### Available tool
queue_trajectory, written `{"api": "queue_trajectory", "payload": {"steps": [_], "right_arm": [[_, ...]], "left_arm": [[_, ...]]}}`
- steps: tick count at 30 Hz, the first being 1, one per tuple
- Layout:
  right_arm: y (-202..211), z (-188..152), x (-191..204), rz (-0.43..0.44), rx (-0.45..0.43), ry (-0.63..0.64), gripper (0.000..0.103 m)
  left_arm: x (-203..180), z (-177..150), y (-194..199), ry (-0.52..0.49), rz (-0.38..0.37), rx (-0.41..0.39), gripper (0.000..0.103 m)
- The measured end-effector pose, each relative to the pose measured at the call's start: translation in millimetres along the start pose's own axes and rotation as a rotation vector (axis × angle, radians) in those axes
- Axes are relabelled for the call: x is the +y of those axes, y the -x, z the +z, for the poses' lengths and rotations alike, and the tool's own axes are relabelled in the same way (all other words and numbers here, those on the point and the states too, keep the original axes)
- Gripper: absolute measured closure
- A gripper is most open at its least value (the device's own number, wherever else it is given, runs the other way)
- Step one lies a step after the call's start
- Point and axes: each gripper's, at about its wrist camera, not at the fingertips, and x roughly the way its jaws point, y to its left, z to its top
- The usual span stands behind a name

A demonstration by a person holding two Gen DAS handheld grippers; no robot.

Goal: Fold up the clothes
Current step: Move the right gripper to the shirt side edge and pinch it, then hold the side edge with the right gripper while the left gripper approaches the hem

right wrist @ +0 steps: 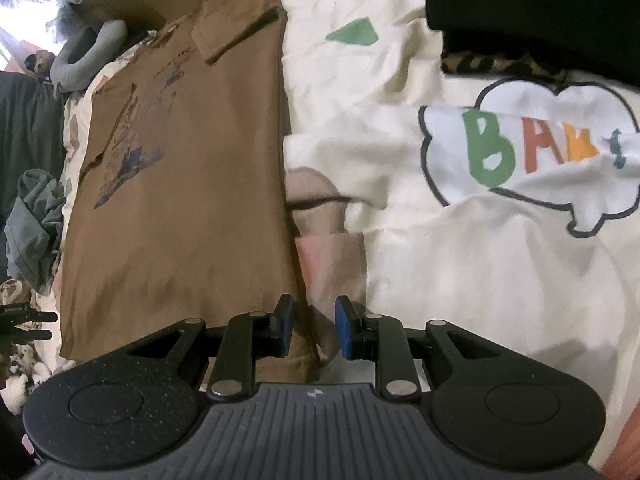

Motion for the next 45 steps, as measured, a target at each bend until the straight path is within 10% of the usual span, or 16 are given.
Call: {"api": "queue_trajectory", "payload": {"steps": [17, 45], "right_arm": [[-14.6, -13.5, 14.9, -0.013, 0.048, 0.021, 0.089], [-23.3, -4.2, -13.2, 0.089, 0.037, -0.187, 0.079]], "left_arm": [[4.4, -2.2, -1.3, -0.006, 0.004, 0.023, 0.02], [5.8, -20.9, 9.9, -0.026, 0.025, 0.043, 0.02]]}}
